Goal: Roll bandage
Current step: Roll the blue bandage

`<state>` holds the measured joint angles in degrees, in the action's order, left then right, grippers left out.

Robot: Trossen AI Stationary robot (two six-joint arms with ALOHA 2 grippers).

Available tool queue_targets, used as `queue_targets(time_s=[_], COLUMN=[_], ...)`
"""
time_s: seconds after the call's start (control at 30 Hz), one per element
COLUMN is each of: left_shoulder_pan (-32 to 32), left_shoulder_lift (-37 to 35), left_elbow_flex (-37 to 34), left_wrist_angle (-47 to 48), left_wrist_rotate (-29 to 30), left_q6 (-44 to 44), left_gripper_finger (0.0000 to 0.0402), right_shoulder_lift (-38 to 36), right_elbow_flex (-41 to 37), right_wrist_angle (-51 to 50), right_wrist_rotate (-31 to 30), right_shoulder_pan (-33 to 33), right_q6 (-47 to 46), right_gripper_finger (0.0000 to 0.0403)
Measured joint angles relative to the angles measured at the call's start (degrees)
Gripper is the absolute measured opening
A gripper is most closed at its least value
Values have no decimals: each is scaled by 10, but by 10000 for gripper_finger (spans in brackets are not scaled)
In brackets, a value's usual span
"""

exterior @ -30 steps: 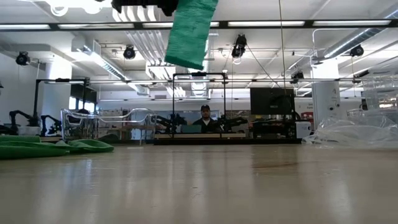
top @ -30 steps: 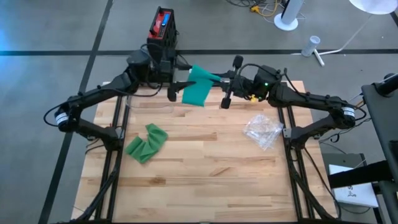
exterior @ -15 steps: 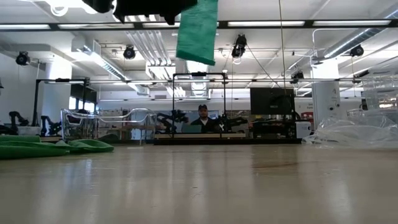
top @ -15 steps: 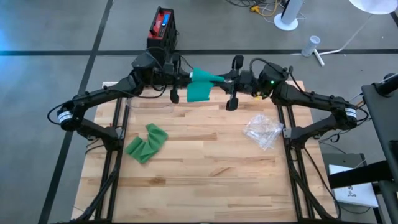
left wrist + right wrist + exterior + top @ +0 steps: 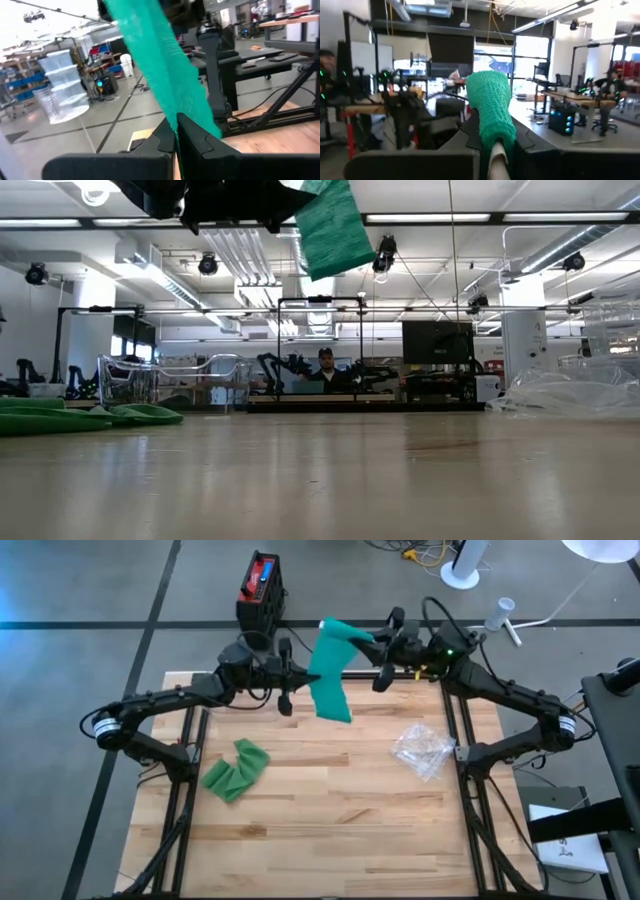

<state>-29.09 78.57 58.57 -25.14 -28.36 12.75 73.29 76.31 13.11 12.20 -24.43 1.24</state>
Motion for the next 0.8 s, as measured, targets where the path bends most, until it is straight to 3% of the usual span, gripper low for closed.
queue_targets(time_s=[0.13, 0.27, 0.5, 0.67, 0.8], left_shoulder_pan=[1, -1, -4, -5, -4], left_shoulder_lift=[-8, -18, -57, -78, -78], left_elbow_flex=[5, 6, 6, 6, 27], left_wrist_angle=[7, 31, 76, 34, 32], left_wrist_rotate=[3, 26, 114, 76, 34], left_q6=[29, 73, 94, 94, 94], left_gripper_finger=[2, 31, 147, 241, 292], right_shoulder_lift=[19, 25, 26, 26, 27], right_elbow_flex=[-1, -2, -4, -12, -17], right_wrist_angle=[2, -8, -49, -51, -56], right_wrist_rotate=[2, 3, 5, 11, 27], right_shoulder_pan=[5, 5, 5, 5, 5], right_q6=[46, 75, 131, 174, 198], right_gripper_finger=[22, 25, 23, 25, 22])
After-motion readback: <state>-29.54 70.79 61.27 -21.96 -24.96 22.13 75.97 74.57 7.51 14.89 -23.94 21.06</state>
